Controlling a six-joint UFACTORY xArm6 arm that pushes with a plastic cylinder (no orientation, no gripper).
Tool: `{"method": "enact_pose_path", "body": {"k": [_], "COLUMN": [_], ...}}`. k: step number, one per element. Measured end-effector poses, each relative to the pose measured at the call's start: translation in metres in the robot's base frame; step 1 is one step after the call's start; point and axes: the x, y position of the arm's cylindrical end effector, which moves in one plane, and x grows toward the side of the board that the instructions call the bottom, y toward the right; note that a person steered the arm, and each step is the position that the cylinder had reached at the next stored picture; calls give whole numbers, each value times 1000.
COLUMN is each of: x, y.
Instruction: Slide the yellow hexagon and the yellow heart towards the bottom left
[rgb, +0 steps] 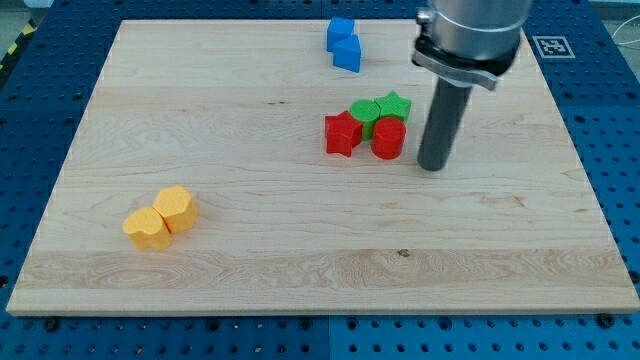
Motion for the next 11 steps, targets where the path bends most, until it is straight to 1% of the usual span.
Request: {"method": "enact_pose_path", "body": {"k": [1, 5, 7, 9, 10, 11], "x": [13, 13, 57, 64, 46, 25], "y": [10, 13, 25, -55, -93, -146]}}
